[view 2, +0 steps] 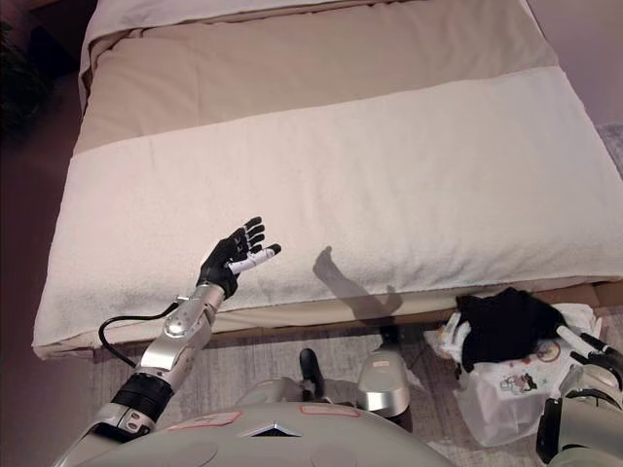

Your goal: Put the clothes on the bed into the basket.

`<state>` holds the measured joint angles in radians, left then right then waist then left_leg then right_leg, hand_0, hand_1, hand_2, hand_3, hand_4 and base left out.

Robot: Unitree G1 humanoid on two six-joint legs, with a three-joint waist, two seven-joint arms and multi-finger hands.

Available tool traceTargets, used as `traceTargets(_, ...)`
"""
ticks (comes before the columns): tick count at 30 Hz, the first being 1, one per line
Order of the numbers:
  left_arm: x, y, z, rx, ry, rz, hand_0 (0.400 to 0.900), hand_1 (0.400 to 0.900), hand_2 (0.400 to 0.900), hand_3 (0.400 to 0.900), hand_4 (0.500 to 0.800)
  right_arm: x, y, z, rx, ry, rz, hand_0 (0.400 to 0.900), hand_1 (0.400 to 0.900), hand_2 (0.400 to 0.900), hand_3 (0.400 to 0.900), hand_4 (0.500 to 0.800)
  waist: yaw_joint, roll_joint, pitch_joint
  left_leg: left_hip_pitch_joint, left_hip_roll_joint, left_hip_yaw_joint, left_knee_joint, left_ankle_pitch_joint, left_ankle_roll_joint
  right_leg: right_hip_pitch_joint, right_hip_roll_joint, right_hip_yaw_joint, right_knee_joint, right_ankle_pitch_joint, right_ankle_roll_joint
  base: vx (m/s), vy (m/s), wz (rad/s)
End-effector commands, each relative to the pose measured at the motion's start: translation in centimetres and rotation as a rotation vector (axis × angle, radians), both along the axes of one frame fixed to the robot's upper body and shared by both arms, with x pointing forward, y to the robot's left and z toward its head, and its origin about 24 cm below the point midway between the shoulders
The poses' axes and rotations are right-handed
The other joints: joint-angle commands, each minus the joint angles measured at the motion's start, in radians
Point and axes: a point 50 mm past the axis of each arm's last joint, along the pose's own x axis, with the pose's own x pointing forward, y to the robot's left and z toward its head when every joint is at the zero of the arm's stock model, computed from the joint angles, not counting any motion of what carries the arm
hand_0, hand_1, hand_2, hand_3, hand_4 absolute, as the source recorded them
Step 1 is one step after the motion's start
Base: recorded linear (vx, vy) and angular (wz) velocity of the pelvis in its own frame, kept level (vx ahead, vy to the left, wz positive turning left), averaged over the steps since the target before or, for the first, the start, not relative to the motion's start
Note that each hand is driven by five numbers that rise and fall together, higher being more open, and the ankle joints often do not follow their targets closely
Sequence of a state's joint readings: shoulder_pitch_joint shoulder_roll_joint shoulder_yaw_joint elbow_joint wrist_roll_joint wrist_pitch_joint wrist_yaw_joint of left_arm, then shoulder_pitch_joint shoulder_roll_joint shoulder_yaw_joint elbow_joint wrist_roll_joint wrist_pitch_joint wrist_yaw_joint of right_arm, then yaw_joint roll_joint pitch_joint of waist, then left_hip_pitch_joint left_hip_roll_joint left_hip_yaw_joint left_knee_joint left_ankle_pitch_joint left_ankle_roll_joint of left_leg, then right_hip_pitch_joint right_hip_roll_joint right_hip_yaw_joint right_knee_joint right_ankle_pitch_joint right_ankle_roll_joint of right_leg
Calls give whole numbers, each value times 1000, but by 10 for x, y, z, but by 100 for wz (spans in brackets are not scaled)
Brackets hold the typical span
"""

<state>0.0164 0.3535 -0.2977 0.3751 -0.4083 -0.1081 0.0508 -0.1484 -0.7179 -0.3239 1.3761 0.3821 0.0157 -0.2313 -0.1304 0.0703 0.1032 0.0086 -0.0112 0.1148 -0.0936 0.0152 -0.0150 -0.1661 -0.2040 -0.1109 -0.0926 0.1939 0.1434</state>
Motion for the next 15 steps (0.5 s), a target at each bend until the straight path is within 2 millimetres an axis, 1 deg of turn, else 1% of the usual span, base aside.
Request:
traceTargets(1, 35, 0, 49, -36, -259, 22, 900, 900, 900, 900, 800, -11, -29, 30, -113, -19, -99, 900, 900, 900, 900, 800, 20, -30, 6, 4, -14, -7, 6, -67, 13, 71, -4, -106, 5, -25, 48, 0, 0, 0)
traceTargets(5, 34, 3, 52, -38, -270, 27, 900, 900, 900, 900, 800, -16, -29, 30, -108, -4, -103, 900, 900, 900, 900, 800, 26, -44, 5, 6, -11, -12, 6, -68, 13, 78, -5, -112, 5, -28, 48, 8, -8, 3)
traceTargets(8, 34, 6, 53, -37, -275, 43, 900, 900, 900, 900, 800, -14, -28, 29, -111, -15, -87, 900, 900, 900, 900, 800, 25, -53, 3, 10, -12, -13, 6, -71, 14, 83, -4, -112, 5, -29, 49, 0, 0, 0)
traceTargets(12, 34, 12, 53, -36, -280, 86, 900, 900, 900, 900, 800, 3, -19, 23, -126, -45, -6, 900, 900, 900, 900, 800, 26, -67, 0, 15, -10, -13, 6, -73, 16, 92, -1, -112, 5, -31, 46, 0, 0, 0)
traceTargets(14, 33, 15, 53, -34, -283, 107, 900, 900, 900, 900, 800, 15, -9, 17, -124, -64, 52, 900, 900, 900, 900, 800, 27, -73, -2, 19, -8, -14, 6, -74, 17, 96, 0, -113, 5, -32, 45, 0, 0, 0)
traceTargets(15, 33, 15, 53, -33, -283, 108, 900, 900, 900, 900, 800, 15, -9, 17, -123, -64, 53, 900, 900, 900, 900, 800, 26, -74, -2, 20, -8, -14, 6, -74, 17, 97, 0, -113, 5, -32, 45, 0, 0, 0)
